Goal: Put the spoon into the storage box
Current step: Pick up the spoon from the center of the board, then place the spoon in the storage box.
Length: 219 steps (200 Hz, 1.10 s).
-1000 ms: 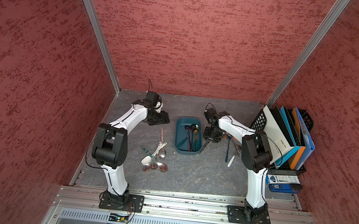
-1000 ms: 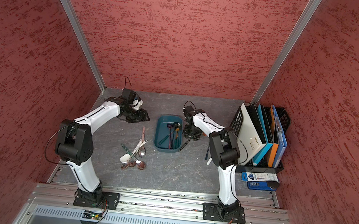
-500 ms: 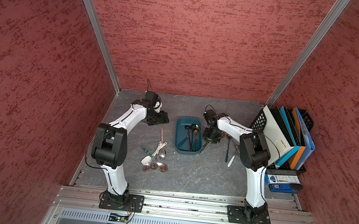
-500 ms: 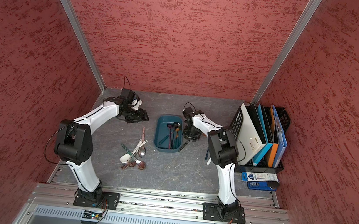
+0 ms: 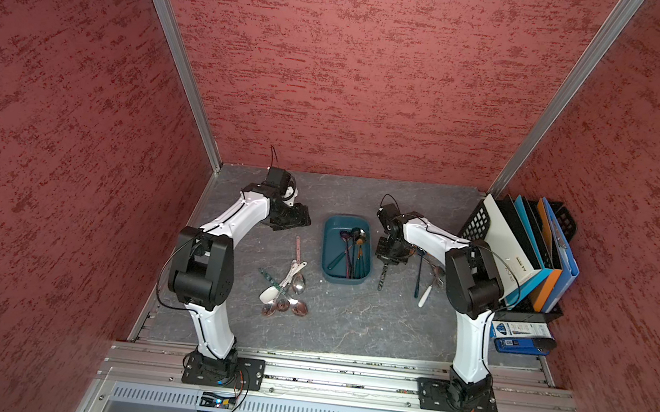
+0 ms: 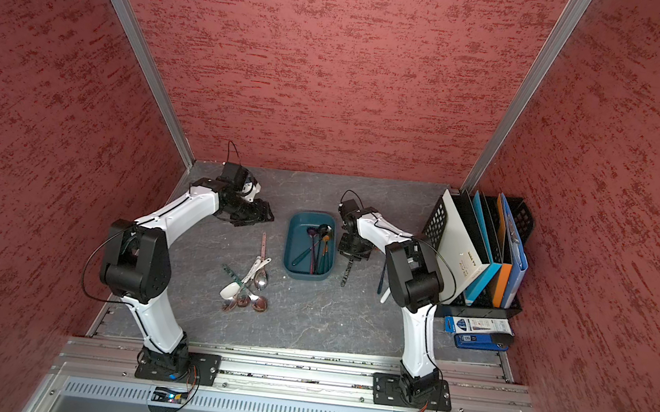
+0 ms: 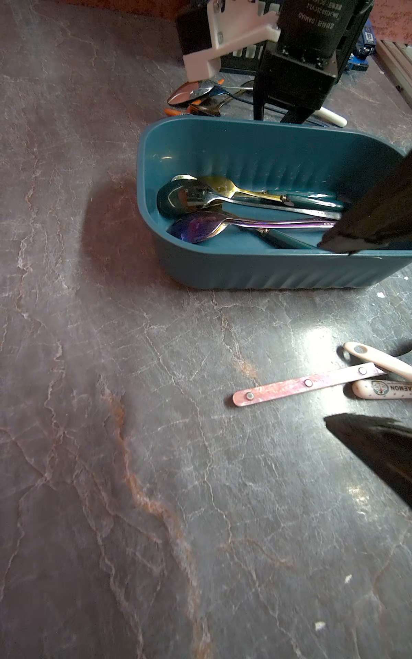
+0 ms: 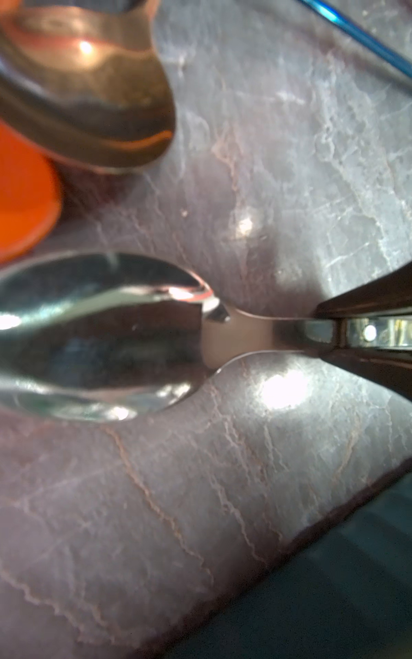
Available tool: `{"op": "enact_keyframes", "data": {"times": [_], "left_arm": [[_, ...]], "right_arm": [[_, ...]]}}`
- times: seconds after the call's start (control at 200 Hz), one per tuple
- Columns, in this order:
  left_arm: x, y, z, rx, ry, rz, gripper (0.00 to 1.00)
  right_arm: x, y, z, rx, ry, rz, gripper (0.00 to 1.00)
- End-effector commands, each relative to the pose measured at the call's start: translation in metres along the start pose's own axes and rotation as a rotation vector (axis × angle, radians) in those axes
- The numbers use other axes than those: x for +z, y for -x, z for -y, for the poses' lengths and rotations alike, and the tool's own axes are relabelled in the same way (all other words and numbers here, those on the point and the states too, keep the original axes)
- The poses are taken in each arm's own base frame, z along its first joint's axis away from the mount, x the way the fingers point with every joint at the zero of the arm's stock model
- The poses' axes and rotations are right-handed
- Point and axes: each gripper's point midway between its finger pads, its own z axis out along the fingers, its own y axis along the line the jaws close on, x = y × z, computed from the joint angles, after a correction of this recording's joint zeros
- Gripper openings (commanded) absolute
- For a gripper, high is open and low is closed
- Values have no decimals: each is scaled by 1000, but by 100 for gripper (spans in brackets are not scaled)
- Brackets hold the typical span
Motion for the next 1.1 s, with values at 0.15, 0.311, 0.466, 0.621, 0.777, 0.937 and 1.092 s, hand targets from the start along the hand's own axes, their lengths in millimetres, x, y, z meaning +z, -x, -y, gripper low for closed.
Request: {"op": "enact_keyframes", "data": {"times": [0.15,0.311,0.466,0.621,0.777,0.937,1.092], "left_arm": [[-5,4,4,-23,-20,25,75],[-6,8,5,-54,-43,39,75],[-6,9,1,-84,-49,52,75],[-10,10,-7,-136,-64,72,75],[-15,10,-15,-174,-70,90,75],[-17,9,-19,-185,-61,95,75],[-17,7,-21,-191,-58,93,75]], "right_arm": [[1,-15,14,-52,-33,-30,10],[-25,-4,14,-98,-28,38,8],[-60,10,6,-164,-4,100,6],[-91,22,-10,-218,46,132,6],[-112,29,-36,-249,138,124,5],[-120,28,-67,-314,197,113,4],[-114,27,-93,-356,224,89,4]]}}
